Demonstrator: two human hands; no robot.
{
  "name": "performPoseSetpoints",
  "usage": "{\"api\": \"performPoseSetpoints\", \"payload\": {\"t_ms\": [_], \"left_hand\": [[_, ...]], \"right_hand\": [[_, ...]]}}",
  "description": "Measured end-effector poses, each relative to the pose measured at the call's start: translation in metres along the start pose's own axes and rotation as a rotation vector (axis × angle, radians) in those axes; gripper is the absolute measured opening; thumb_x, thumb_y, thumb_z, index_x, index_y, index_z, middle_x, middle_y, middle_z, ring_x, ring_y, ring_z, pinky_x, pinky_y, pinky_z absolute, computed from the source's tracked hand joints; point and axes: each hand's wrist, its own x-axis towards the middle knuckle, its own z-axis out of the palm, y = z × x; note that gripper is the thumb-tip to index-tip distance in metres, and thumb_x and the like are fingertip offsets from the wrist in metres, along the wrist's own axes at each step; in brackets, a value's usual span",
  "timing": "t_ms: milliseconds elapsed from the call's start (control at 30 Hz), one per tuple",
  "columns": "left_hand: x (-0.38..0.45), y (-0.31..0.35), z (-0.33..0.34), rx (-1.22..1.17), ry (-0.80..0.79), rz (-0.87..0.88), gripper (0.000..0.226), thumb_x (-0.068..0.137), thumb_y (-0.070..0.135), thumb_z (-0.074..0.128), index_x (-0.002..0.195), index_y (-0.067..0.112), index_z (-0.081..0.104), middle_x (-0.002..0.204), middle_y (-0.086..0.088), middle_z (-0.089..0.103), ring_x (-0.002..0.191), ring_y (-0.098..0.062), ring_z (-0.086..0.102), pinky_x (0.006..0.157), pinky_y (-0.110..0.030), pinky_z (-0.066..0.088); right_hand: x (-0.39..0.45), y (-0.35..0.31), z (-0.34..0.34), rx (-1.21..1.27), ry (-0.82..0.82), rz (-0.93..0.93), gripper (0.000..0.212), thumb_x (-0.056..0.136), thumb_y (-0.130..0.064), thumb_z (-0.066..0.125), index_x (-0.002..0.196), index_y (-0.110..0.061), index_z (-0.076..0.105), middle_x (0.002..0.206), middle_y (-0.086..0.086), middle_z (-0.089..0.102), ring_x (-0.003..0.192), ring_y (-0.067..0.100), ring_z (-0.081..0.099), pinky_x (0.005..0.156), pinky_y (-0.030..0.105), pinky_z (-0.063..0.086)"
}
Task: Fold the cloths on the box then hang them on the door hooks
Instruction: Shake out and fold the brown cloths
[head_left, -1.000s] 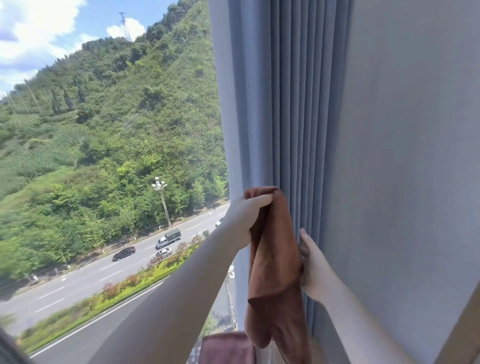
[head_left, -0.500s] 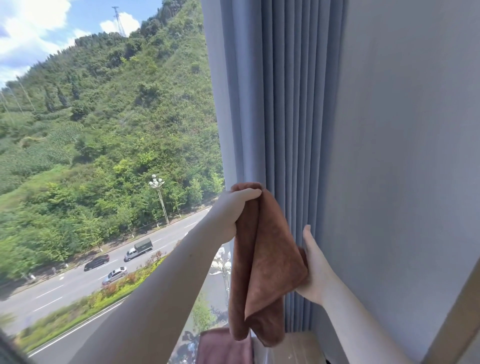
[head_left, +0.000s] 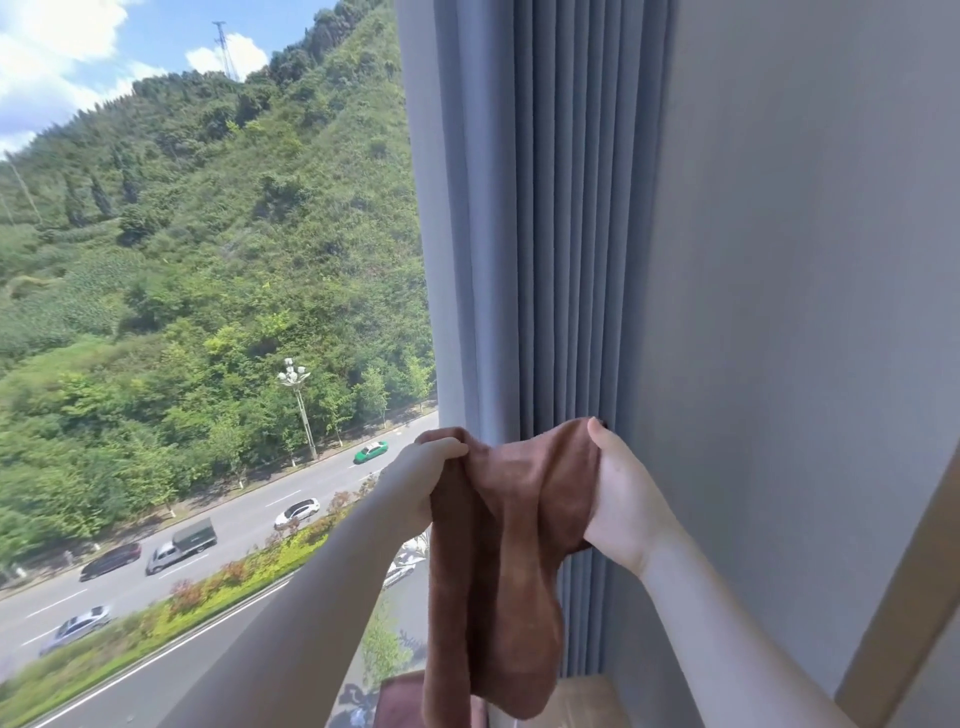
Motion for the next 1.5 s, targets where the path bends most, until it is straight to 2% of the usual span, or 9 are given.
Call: {"api": "performPoseSetpoints", "payload": {"t_ms": [233,333,467,600,767,867,933,1267,1500], "left_hand": [[-0.022,0.017,0.014,0.141,-0.070,0.142,0.035,0.086,-0.002,0.061,0.063,0.017,0.079,0.086,-0.018,0.077,0.090,-0.033,0.074,0.092,-0.050,0.059],[-0.021,0.023,0.012,0.364,-0.085,0.171,0.022,0.084,0.000,0.061,0.081,0.015,0.076,0.090,-0.013,0.077,0.090,-0.027,0.073,0.089,-0.045,0.061],[-0.017,0.024,-0.002,0.476,-0.096,0.123,0.032,0.084,-0.004,0.058,0.102,0.022,0.068,0.095,-0.009,0.076,0.087,-0.024,0.073,0.084,-0.043,0.062],[-0.011,0.019,-0.020,0.362,-0.075,0.094,0.056,0.085,-0.006,0.058,0.128,0.029,0.055,0.113,-0.011,0.069,0.098,-0.029,0.070,0.089,-0.046,0.060],[-0.007,0.020,-0.035,0.042,-0.107,0.101,0.087,0.085,-0.011,0.063,0.150,0.043,0.041,0.133,-0.008,0.058,0.110,-0.034,0.069,0.096,-0.051,0.057],[-0.005,0.024,-0.036,-0.036,-0.040,0.134,0.083,0.085,-0.012,0.062,0.150,0.036,0.044,0.124,-0.006,0.062,0.111,-0.035,0.068,0.101,-0.052,0.054],[-0.005,0.025,-0.034,-0.058,-0.007,0.136,0.074,0.086,-0.011,0.062,0.147,0.028,0.049,0.117,-0.009,0.067,0.106,-0.035,0.069,0.101,-0.051,0.054],[0.005,0.019,-0.068,-0.032,0.079,0.076,0.069,0.087,-0.004,0.069,0.147,0.021,0.046,0.118,-0.012,0.066,0.098,-0.031,0.069,0.081,-0.043,0.059],[0.009,0.012,-0.082,-0.052,0.144,0.073,0.063,0.082,0.003,0.081,0.136,0.019,0.052,0.122,-0.011,0.061,0.110,-0.031,0.061,0.100,-0.054,0.052]], "right_hand": [[-0.007,0.005,-0.002,0.223,-0.034,0.007,0.066,0.105,-0.046,0.046,0.136,0.011,0.057,0.137,0.031,0.060,0.131,0.043,0.058,0.117,0.051,0.037],[-0.007,0.005,-0.004,0.039,0.010,-0.005,0.041,0.102,-0.010,0.049,0.140,0.005,0.055,0.132,0.029,0.064,0.125,0.040,0.063,0.112,0.050,0.044],[-0.008,-0.004,-0.003,-0.148,0.047,-0.101,0.050,0.097,0.012,0.049,0.142,-0.010,0.049,0.126,0.025,0.069,0.114,0.040,0.070,0.092,0.050,0.058],[-0.011,-0.018,0.003,-0.190,0.137,-0.117,0.037,0.099,0.003,0.054,0.131,-0.012,0.060,0.113,0.023,0.074,0.092,0.035,0.076,0.073,0.044,0.062],[-0.012,-0.030,0.004,0.061,0.084,-0.132,0.027,0.104,-0.015,0.050,0.112,0.000,0.071,0.097,0.015,0.075,0.083,0.025,0.075,0.074,0.035,0.062],[-0.012,-0.020,0.007,0.119,-0.044,-0.116,0.038,0.105,-0.026,0.048,0.102,-0.003,0.077,0.105,0.017,0.076,0.099,0.030,0.074,0.095,0.043,0.053],[-0.009,-0.004,0.007,-0.121,-0.048,-0.041,0.033,0.105,-0.014,0.046,0.121,-0.001,0.072,0.122,0.021,0.072,0.113,0.033,0.070,0.100,0.045,0.050],[0.003,-0.019,-0.002,-0.482,0.085,-0.106,0.033,0.109,-0.006,0.042,0.132,-0.018,0.062,0.119,0.013,0.075,0.099,0.025,0.075,0.072,0.036,0.060],[0.009,-0.040,0.004,-0.493,0.134,-0.203,0.028,0.108,-0.007,0.045,0.124,-0.005,0.067,0.116,0.019,0.075,0.096,0.027,0.075,0.074,0.036,0.061]]}}
